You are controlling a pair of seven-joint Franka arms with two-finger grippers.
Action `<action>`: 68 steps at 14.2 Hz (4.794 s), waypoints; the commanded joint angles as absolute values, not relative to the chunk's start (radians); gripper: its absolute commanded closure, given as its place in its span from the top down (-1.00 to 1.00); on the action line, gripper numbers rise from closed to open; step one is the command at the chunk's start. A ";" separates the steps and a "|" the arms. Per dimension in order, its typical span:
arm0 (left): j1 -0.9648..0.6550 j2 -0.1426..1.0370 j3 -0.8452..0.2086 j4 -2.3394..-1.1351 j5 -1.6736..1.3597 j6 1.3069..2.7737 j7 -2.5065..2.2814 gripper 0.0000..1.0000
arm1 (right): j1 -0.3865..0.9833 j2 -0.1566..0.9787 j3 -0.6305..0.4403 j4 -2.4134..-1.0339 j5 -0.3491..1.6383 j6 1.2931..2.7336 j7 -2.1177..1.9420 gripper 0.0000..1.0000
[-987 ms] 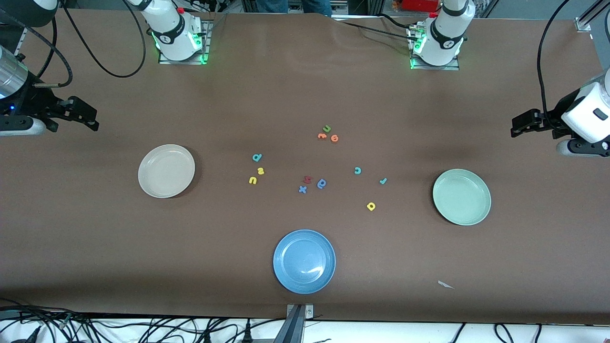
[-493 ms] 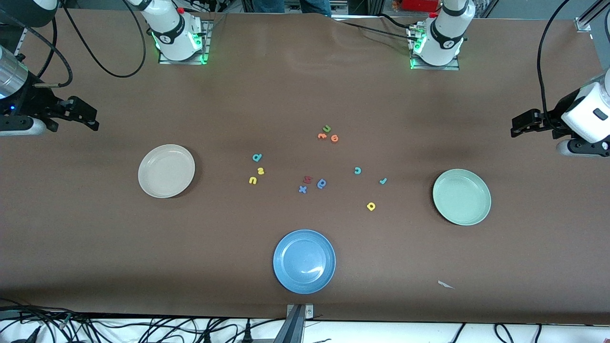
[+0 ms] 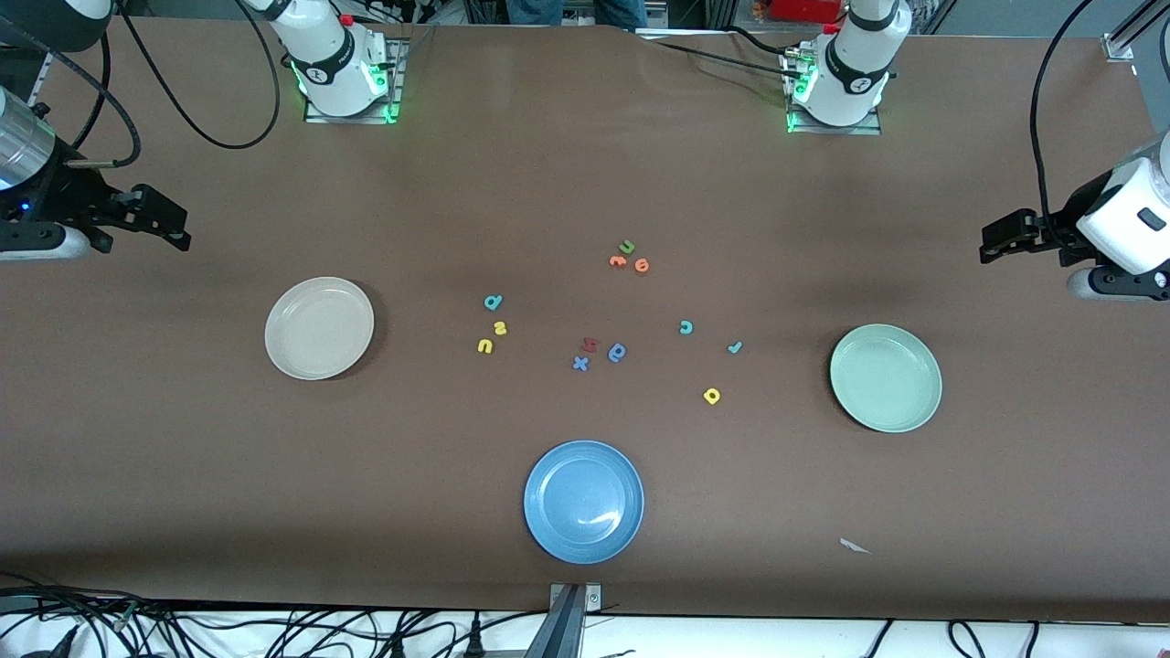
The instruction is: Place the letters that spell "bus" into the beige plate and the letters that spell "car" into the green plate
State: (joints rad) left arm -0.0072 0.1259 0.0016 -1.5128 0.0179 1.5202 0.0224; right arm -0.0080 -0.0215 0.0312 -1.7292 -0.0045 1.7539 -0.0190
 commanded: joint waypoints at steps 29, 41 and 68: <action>-0.005 0.123 -0.003 -1.509 0.054 1.535 0.038 1.00 | -0.011 -0.035 0.021 -1.741 0.011 1.749 -0.026 1.00; -0.005 0.123 -0.003 -1.511 0.054 1.536 0.038 1.00 | -0.009 -0.034 0.029 -1.743 0.008 1.732 -0.032 1.00; -0.161 0.661 -0.296 -1.648 0.178 2.329 -0.712 1.00 | 0.443 0.543 0.137 -1.937 0.008 2.425 1.121 0.76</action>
